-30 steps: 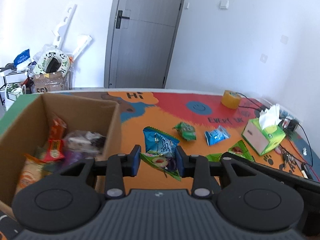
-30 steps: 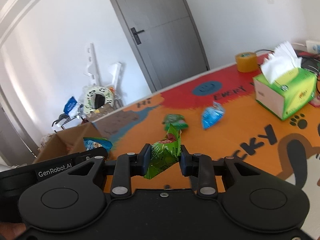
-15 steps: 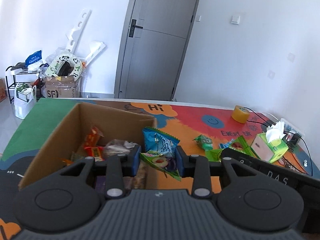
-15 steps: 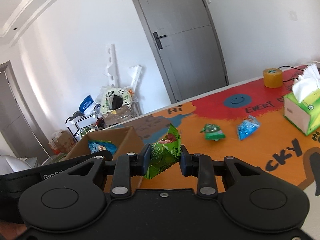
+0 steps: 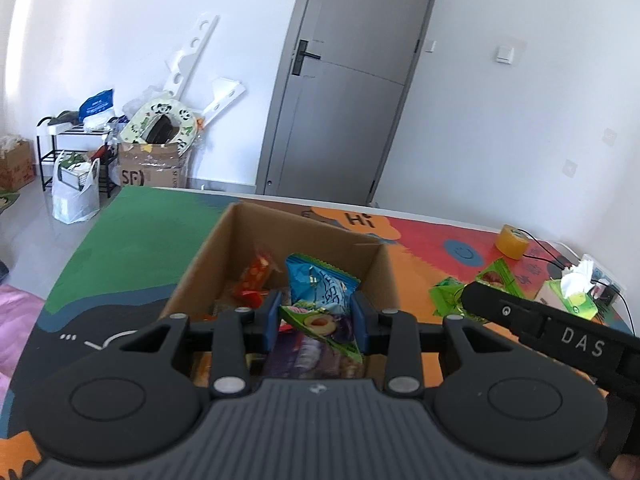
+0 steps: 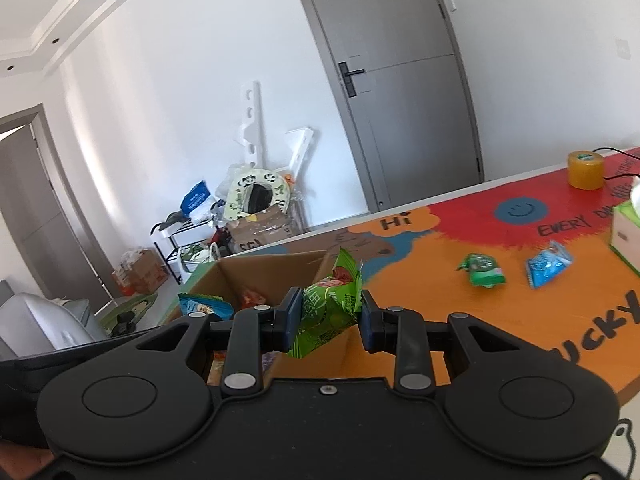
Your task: Organize snacks
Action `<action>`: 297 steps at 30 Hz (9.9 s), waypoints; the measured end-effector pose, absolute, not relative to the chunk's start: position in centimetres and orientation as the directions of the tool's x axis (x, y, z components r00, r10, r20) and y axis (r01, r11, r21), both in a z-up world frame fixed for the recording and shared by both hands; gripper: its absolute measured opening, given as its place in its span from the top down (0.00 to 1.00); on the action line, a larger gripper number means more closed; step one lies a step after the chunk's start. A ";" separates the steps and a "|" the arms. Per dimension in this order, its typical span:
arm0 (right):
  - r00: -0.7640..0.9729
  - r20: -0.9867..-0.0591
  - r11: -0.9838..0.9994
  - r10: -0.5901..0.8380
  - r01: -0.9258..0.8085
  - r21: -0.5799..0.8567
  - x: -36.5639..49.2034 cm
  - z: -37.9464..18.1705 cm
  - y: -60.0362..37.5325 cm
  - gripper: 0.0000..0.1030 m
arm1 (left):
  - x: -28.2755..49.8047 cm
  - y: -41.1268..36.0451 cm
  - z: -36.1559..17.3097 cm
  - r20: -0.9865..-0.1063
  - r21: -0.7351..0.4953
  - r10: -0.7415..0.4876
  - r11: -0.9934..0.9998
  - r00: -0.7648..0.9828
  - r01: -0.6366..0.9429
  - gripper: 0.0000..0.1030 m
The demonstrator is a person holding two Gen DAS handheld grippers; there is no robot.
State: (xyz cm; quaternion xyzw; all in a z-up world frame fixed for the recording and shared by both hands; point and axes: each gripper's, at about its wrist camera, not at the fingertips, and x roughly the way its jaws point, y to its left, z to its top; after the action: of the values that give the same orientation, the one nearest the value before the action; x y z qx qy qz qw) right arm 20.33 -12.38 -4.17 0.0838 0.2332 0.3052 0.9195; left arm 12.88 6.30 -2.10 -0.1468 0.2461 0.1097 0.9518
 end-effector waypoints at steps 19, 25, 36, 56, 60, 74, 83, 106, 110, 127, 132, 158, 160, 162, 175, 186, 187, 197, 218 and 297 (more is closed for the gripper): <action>0.648 -0.397 0.757 0.651 -0.594 0.272 18.3 -3.4 -8.5 0.70 | 11.2 9.7 -2.3 -0.517 -0.250 0.169 0.908 0.839 -0.337 0.44; 0.624 -0.412 0.745 0.664 -0.603 0.285 17.6 -3.3 -8.7 0.62 | 10.8 9.5 -2.2 -0.523 -0.246 0.171 0.908 0.835 -0.340 0.38; 0.704 -0.411 0.815 0.579 -0.489 0.310 18.9 -3.9 -13.8 0.42 | 11.9 6.4 -2.0 -0.525 -0.221 0.150 0.927 0.838 -0.304 0.17; 0.770 -0.426 0.869 0.475 -0.334 0.365 21.7 -5.8 -22.2 0.25 | 16.9 -1.1 -1.6 -0.534 -0.188 0.051 0.966 0.844 -0.178 0.14; 0.778 -0.425 0.873 0.462 -0.314 0.374 22.4 -5.9 -23.8 0.25 | 18.2 -2.8 -1.8 -0.545 -0.181 0.035 0.971 0.838 -0.158 0.14; 0.786 -0.437 0.879 0.437 -0.268 0.395 25.5 -7.0 -27.6 0.21 | 23.0 -6.7 -3.2 -0.575 -0.162 0.021 0.977 0.818 -0.139 0.14; 0.777 -0.455 0.876 0.435 -0.249 0.413 28.6 -7.9 -29.2 0.21 | 26.7 -7.9 -3.9 -0.600 -0.157 0.016 0.978 0.800 -0.137 0.14; 0.681 -0.556 0.868 0.477 -0.266 0.420 38.1 -11.0 -26.6 0.32 | 36.5 -7.7 -8.1 -0.668 -0.181 0.042 0.959 0.743 -0.216 0.17; 0.667 -0.563 0.860 0.488 -0.259 0.439 38.9 -11.8 -26.4 0.33 | 37.4 -7.7 -9.0 -0.678 -0.185 0.046 0.955 0.734 -0.230 0.17; 0.668 -0.567 0.855 0.482 -0.219 0.470 37.1 -13.1 -28.7 0.99 | 36.4 -9.0 -10.2 -0.673 -0.176 0.017 0.967 0.739 -0.183 0.69; 0.682 -0.543 0.844 0.489 -0.215 0.491 35.5 -12.7 -29.8 0.99 | 34.7 -9.1 -9.2 -0.653 -0.191 0.009 0.966 0.757 -0.176 0.69; 0.665 -0.583 0.869 0.467 -0.225 0.440 41.5 -12.3 -23.6 0.31 | 36.3 -5.7 -7.9 -0.609 -0.198 0.053 0.956 0.791 -0.217 0.69; 0.672 -0.582 0.874 0.457 -0.219 0.433 41.5 -12.5 -23.4 0.35 | 36.4 -5.4 -8.1 -0.613 -0.203 0.056 0.953 0.788 -0.226 0.69; 0.676 -0.586 0.880 0.447 -0.213 0.425 41.6 -12.5 -23.3 0.58 | 36.4 -5.3 -8.2 -0.615 -0.201 0.058 0.953 0.786 -0.228 0.69; 0.695 -0.557 0.867 0.455 -0.202 0.456 36.9 -11.0 -24.8 0.73 | 33.1 -6.4 -6.2 -0.584 -0.214 0.028 0.959 0.811 -0.187 0.69; 0.753 -0.493 0.866 0.435 -0.199 0.459 30.0 -8.2 -25.8 0.73 | 26.7 -7.1 -3.8 -0.537 -0.212 0.013 0.966 0.844 -0.150 0.69; 0.757 -0.487 0.865 0.435 -0.201 0.460 29.5 -8.1 -25.9 0.73 | 26.1 -7.1 -3.6 -0.532 -0.211 0.009 0.967 0.846 -0.144 0.69; 0.783 -0.445 0.865 0.435 -0.227 0.447 24.9 -6.6 -25.4 0.73 | 20.5 -6.3 -1.9 -0.488 -0.214 0.002 0.969 0.873 -0.122 0.69; 0.791 -0.374 0.856 0.484 -0.341 0.388 18.6 -3.4 -21.6 0.73 | 12.6 -0.4 0.6 -0.431 -0.244 0.034 0.958 0.902 -0.152 0.69; 0.743 -0.442 0.864 0.503 -0.428 0.263 9.1 0.3 -21.9 0.00 | 3.4 4.1 2.2 -0.487 -0.112 0.074 0.983 0.870 -0.146 0.00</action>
State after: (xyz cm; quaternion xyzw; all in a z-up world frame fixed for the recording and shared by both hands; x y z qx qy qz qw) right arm 9.07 -21.91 0.26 0.0723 0.2571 0.2501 0.9306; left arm 3.43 4.08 2.20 -0.0725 0.2482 0.0568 0.9643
